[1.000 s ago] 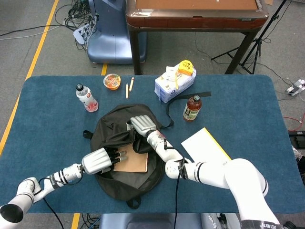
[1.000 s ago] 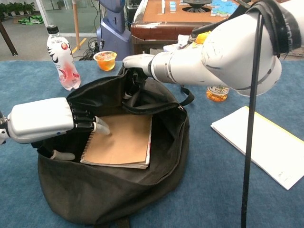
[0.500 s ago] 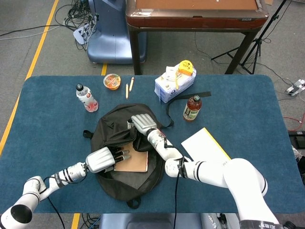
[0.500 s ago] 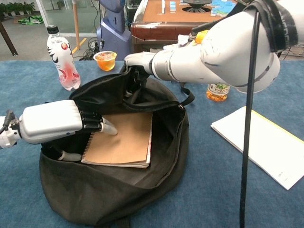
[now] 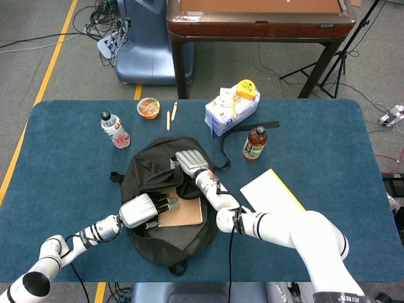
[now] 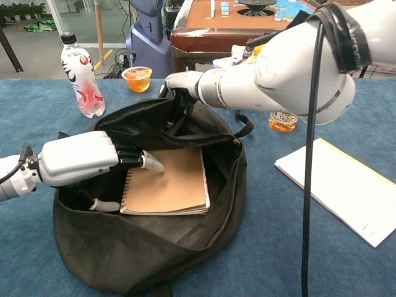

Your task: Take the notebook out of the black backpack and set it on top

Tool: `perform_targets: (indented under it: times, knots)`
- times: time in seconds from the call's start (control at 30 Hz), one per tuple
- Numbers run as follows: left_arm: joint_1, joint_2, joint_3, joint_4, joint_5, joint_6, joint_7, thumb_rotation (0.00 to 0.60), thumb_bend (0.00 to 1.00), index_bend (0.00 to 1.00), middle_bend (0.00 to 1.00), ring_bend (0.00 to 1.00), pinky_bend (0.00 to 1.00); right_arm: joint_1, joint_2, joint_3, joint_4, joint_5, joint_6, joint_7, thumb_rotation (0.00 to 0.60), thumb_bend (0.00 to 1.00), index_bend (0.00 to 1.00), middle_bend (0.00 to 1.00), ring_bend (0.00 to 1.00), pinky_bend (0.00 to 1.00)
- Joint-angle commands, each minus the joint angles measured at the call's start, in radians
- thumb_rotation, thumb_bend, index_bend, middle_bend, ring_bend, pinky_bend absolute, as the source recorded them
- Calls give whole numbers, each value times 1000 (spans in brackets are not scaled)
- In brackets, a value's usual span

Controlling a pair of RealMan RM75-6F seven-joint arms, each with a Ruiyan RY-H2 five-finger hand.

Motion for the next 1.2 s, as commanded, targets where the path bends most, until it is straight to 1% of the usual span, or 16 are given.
perform_targets:
  times: [0.03,0.2,0.33,0.43,0.5,0.7,0.83,1.0,1.1,1.2]
  knots:
    - [0,-10,-3,4,-9,-8,-16,600,214,167,207,238,347,-3,-1,-1,-1,-5,-1,3,600,993,742,563,483,487]
    - [0,-24,4,28,-10,-8,-18,600,209,167,206,238,347,-7,1,-3,-6,-14,-3,7,600,993,742,563,483,487]
    - [0,-39,6,53,-10,5,-5,600,149,155,205,238,347,-10,4,-4,-9,-16,-2,10,600,994,742,563,483,487]
    - [-1,-51,8,67,-10,20,-11,600,130,155,204,238,347,-12,5,-5,-11,-16,-1,11,600,994,742,563,483,487]
    - [-1,-60,11,76,-10,26,-24,600,130,162,204,238,347,-14,5,-5,-10,-15,0,13,600,994,742,563,483,487]
    - [-8,-82,16,96,-13,21,-47,600,129,232,204,239,347,-15,4,-4,-5,-13,2,15,600,995,742,563,483,487]
    - [-12,-93,20,104,-14,8,-43,600,131,236,204,239,347,-15,3,-3,-4,-11,3,15,600,997,742,563,483,487]
    - [-16,-102,10,104,-30,-9,-45,600,132,238,204,239,347,-18,0,-4,0,-9,2,16,600,998,742,563,483,487]
    - [-17,-104,4,101,-40,-15,-53,600,162,265,204,239,347,-20,1,-3,2,-9,2,18,600,998,742,563,483,487]
    - [-15,-104,-2,99,-49,-8,-61,600,236,324,204,239,347,-22,3,-1,2,-10,4,20,600,997,742,563,483,487]
